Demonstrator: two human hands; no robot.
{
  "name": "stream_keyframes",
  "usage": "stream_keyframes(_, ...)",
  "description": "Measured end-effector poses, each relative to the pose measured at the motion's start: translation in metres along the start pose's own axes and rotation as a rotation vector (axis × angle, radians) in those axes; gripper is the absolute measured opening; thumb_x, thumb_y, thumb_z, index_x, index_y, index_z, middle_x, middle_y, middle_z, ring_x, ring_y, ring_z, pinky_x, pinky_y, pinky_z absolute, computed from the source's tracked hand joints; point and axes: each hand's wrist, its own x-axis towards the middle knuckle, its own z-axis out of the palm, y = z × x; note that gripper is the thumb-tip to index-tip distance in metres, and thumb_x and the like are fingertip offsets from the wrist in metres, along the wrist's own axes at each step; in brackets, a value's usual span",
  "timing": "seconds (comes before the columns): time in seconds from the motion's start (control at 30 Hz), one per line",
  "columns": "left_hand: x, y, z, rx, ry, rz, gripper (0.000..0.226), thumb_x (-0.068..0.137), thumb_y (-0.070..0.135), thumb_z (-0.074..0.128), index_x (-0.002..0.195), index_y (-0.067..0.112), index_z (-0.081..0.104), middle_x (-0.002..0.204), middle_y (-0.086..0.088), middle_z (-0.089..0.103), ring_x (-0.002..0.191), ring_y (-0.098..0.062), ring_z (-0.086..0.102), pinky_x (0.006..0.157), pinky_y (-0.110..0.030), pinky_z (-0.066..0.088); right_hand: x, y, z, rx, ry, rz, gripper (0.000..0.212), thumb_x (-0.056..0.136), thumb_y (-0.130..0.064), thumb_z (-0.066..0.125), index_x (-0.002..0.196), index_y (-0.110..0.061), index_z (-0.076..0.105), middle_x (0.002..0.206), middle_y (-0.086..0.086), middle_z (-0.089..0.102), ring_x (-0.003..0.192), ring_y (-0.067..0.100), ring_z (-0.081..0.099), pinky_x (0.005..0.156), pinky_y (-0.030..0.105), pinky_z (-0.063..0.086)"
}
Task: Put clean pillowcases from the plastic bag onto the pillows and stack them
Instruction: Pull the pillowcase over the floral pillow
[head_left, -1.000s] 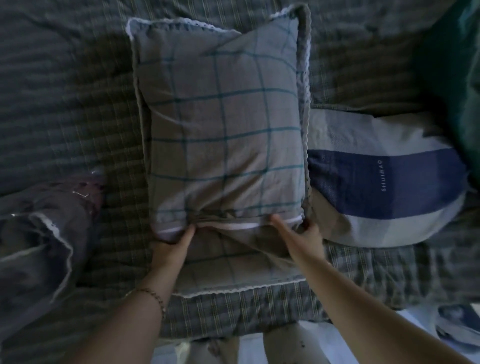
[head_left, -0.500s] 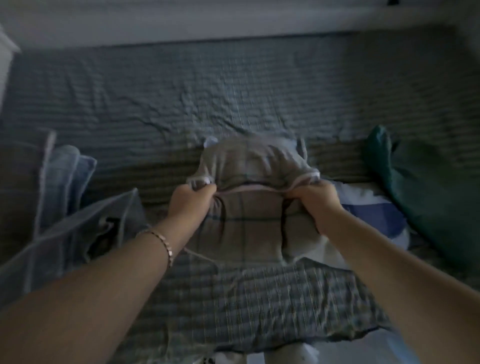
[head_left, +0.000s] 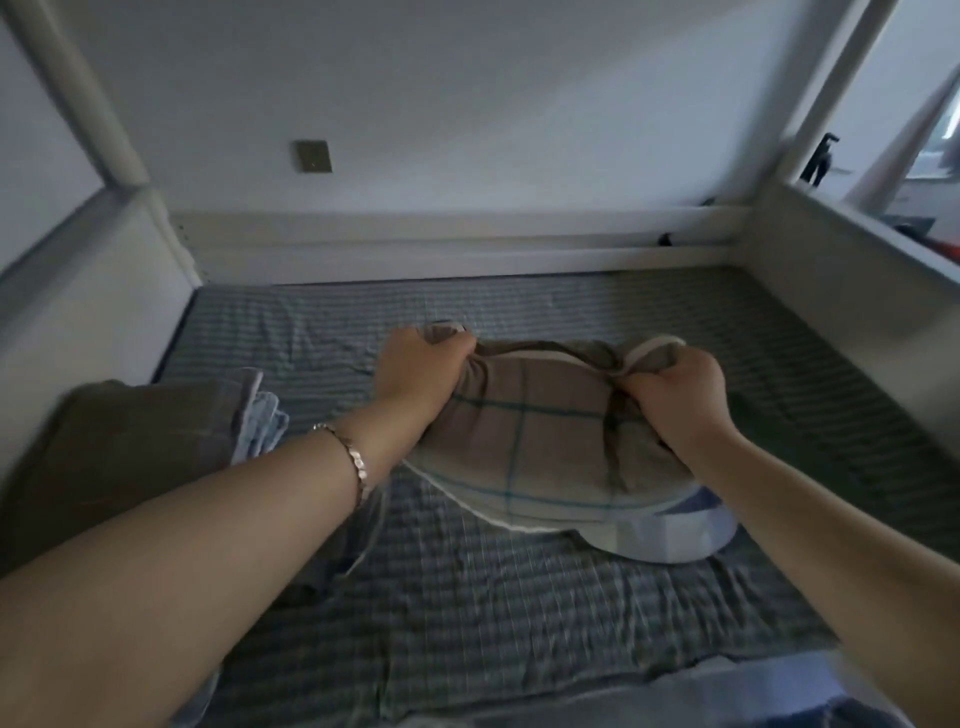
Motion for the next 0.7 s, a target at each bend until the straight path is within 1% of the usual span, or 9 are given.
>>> stream_keyframes(0.03,-0.019,0.006,-0.009,-0.011,0.022,0.023,0.021,0.073,0.020,0.064,0.056,0.009,0.063,0.055,0.001,0.059,0.048,0.002,0.053,0.052,-0.019,0.040,-0.015,-0.006,-0.009,-0.022,-0.001,-0.028,0.005,0.077,-0.004,0.066,0.074,0.000,0.068,0.067,0.007,0.065,0.070,0.025,0.062,0.068,0.035,0.051)
stream_keyframes(0.1,-0.057,0.012,-0.027,-0.033,0.075,0.036,0.024,0.075,0.019,0.062,0.052,0.015,0.056,0.053,0.003,0.054,0.048,-0.001,0.050,0.049,-0.018,0.037,-0.045,-0.016,-0.021,-0.045,-0.002,-0.087,0.010,0.077,-0.005,0.063,0.073,0.004,0.065,0.065,0.014,0.063,0.065,0.030,0.059,0.060,0.036,0.047)
stream_keyframes(0.2,-0.106,0.013,-0.058,-0.053,0.178,0.002,0.026,0.075,0.021,0.063,0.051,0.016,0.058,0.046,0.010,0.057,0.051,0.003,0.054,0.057,-0.020,0.041,-0.086,-0.033,-0.034,-0.084,-0.027,-0.155,0.019,0.079,-0.006,0.061,0.078,0.013,0.061,0.068,0.022,0.062,0.064,0.035,0.057,0.056,0.038,0.045)
stream_keyframes(0.23,-0.119,0.012,-0.068,-0.066,0.210,-0.005,0.022,0.075,0.022,0.064,0.054,0.017,0.062,0.049,0.012,0.060,0.056,0.004,0.058,0.060,-0.019,0.042,-0.097,-0.039,-0.036,-0.099,-0.049,-0.170,0.020,0.080,-0.008,0.061,0.076,0.012,0.060,0.069,0.021,0.061,0.065,0.034,0.057,0.057,0.037,0.046)
stream_keyframes(0.3,-0.149,0.011,-0.093,-0.070,0.276,-0.022,0.017,0.074,0.022,0.065,0.058,0.017,0.066,0.059,0.007,0.064,0.068,-0.008,0.063,0.064,-0.021,0.042,-0.123,-0.054,-0.040,-0.124,-0.092,-0.182,0.020,0.082,-0.011,0.062,0.065,0.000,0.055,0.068,0.014,0.060,0.066,0.031,0.057,0.056,0.035,0.045)
stream_keyframes(0.4,-0.185,0.008,-0.134,0.007,0.349,0.010,0.027,0.075,0.025,0.064,0.050,0.014,0.061,0.054,0.005,0.060,0.061,-0.013,0.059,0.065,-0.025,0.042,-0.162,-0.077,-0.037,-0.163,-0.143,-0.205,0.032,0.083,-0.012,0.061,0.057,-0.015,0.042,0.059,0.002,0.051,0.060,0.024,0.052,0.050,0.029,0.037)
stream_keyframes(0.53,-0.205,0.000,-0.190,0.133,0.428,0.035,0.038,0.059,0.047,0.055,0.062,0.012,0.069,0.064,-0.007,0.067,0.074,-0.024,0.065,0.070,-0.031,0.050,-0.209,-0.099,-0.015,-0.117,-0.187,-0.195,0.035,0.079,-0.005,0.059,0.053,-0.014,0.038,0.052,0.002,0.045,0.051,0.020,0.045,0.048,0.028,0.034)
stream_keyframes(0.6,-0.210,-0.012,-0.222,0.166,0.463,0.037,0.034,0.060,0.047,0.055,0.063,0.017,0.071,0.067,-0.005,0.069,0.076,-0.022,0.066,0.073,-0.033,0.052,-0.231,-0.112,0.005,-0.111,-0.240,-0.199,0.034,0.079,-0.004,0.058,0.053,-0.013,0.038,0.051,0.003,0.044,0.049,0.021,0.043,0.046,0.028,0.032)
stream_keyframes(0.7,-0.213,-0.039,-0.279,0.171,0.500,-0.018,0.024,0.061,0.044,0.059,0.056,0.023,0.068,0.065,-0.001,0.069,0.075,-0.021,0.066,0.073,-0.032,0.053,-0.261,-0.137,0.052,-0.111,-0.327,-0.222,0.032,0.079,-0.005,0.059,0.054,-0.011,0.038,0.053,0.004,0.045,0.053,0.022,0.045,0.048,0.029,0.031)
